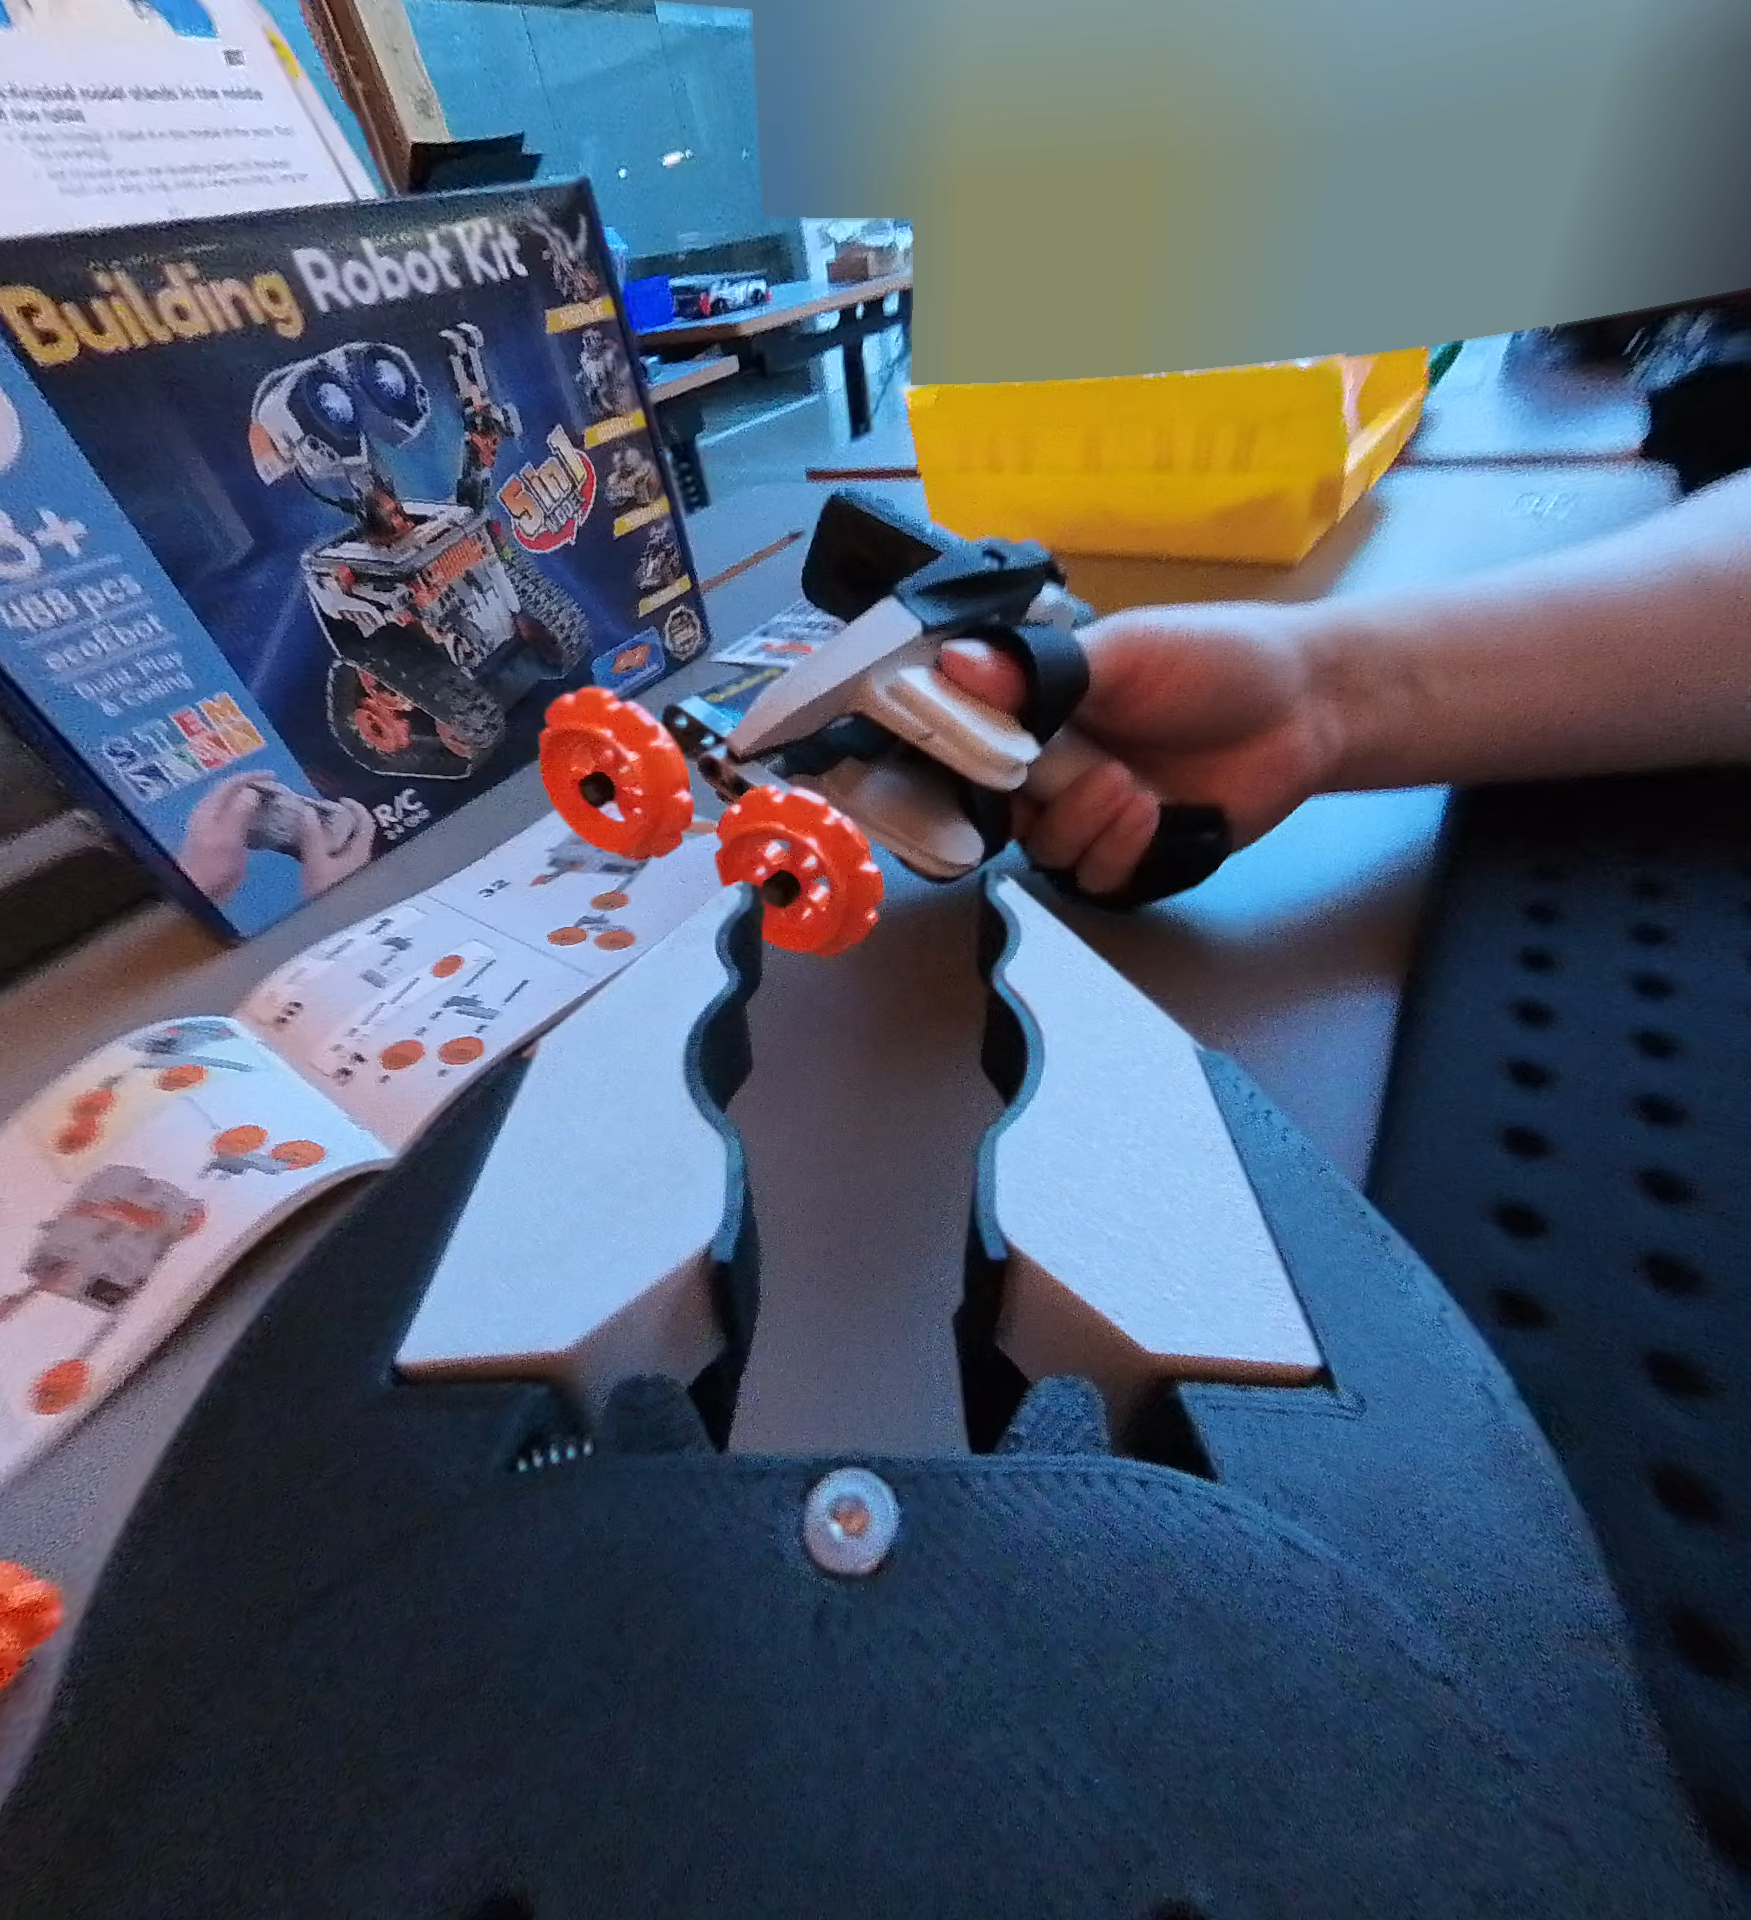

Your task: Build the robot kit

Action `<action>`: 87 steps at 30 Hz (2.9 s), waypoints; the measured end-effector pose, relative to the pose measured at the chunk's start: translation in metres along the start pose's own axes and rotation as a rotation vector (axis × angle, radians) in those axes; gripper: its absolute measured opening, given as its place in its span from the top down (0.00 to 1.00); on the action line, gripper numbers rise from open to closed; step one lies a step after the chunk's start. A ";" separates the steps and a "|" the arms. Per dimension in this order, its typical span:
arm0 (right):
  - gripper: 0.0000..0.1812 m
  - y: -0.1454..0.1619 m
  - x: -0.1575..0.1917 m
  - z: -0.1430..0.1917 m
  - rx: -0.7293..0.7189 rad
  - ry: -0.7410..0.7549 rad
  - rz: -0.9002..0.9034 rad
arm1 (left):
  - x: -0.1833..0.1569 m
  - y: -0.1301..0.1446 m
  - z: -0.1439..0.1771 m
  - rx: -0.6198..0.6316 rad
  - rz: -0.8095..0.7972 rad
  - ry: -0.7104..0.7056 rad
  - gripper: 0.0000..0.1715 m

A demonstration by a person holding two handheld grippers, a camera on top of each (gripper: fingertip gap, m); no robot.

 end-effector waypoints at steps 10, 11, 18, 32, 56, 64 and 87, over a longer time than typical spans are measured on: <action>0.97 -0.005 0.019 -0.002 0.059 -0.182 0.001 | 0.025 -0.001 0.008 -0.035 0.395 0.083 0.90; 0.97 -0.003 0.017 -0.003 0.070 -0.177 -0.002 | 0.025 0.000 0.008 -0.029 0.391 0.084 0.90; 0.97 -0.002 0.002 -0.002 0.101 -0.080 0.074 | 0.016 0.012 0.001 0.046 0.417 0.125 0.81; 0.97 0.010 -0.001 -0.011 0.152 -0.040 0.170 | 0.008 0.021 -0.005 0.103 0.441 0.163 0.81; 0.97 0.007 0.007 -0.012 0.098 -0.115 0.056 | 0.019 0.008 0.004 0.031 0.444 0.136 0.97; 0.97 0.014 0.006 -0.015 0.127 -0.106 0.052 | 0.014 0.009 0.003 0.040 0.410 0.144 0.97; 0.97 -0.005 0.005 -0.002 0.032 -0.114 0.012 | 0.032 0.014 0.006 0.046 0.443 0.048 0.95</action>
Point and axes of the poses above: each gripper's, where its closed fingertips meet, z back along the fingers, y out of its underside, x = y × z across the jaws, the point moved 1 cm from there along z, back along the fingers, and after that the axes turned 7 degrees about -y, right-handed, at the moved point
